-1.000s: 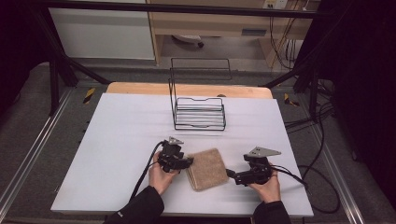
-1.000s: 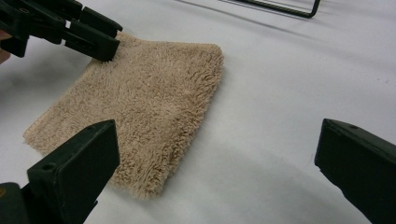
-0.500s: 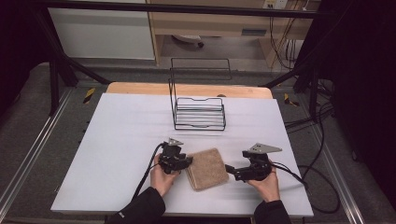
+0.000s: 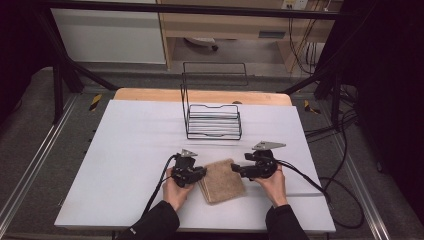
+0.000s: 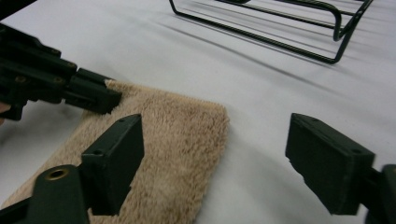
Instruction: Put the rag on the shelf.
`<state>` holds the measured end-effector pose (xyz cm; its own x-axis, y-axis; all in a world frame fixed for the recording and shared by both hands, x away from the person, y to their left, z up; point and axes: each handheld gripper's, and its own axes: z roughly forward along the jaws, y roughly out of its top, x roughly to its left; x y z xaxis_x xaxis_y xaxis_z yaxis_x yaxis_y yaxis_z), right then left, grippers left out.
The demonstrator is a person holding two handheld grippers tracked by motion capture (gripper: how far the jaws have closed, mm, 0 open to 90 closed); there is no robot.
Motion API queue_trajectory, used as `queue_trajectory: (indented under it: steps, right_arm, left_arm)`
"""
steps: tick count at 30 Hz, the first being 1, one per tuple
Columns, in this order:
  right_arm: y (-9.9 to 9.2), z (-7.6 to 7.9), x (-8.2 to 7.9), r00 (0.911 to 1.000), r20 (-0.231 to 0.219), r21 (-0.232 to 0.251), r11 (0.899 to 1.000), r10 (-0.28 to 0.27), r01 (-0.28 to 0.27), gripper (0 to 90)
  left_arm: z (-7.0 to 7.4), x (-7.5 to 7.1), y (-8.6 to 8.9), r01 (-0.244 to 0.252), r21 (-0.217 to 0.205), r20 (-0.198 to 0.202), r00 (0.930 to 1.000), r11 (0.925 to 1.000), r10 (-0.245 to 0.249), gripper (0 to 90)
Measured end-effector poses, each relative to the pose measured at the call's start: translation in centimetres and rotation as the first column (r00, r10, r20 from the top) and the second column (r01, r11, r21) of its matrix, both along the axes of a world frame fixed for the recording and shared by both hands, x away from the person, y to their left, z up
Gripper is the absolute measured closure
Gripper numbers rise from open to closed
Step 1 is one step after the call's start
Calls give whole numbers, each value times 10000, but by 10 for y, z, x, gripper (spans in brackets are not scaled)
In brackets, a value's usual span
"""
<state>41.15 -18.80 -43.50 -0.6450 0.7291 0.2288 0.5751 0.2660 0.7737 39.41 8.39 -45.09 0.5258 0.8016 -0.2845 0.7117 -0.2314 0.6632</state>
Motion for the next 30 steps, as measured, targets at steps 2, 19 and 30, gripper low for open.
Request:
queue_trajectory:
  steps: [2, 19, 30]
  right_arm:
    - [4, -1, 5, 9999, -124, -71, 10000, -32, 31, 280]
    - [15, -17, 19, 9947, -1023, -319, 9994, -134, 102, 621]
    - [19, -19, 19, 9886, -1494, -233, 9995, 178, -215, 799]
  left_arm:
    - [0, 0, 0, 39, 39, 67, 10000, 10000, -40, 790]
    - [-2, -3, -3, 497, 525, 700, 9961, 9974, -533, 794]
    - [-3, -1, 1, 697, 268, 663, 9952, 9972, -713, 794]
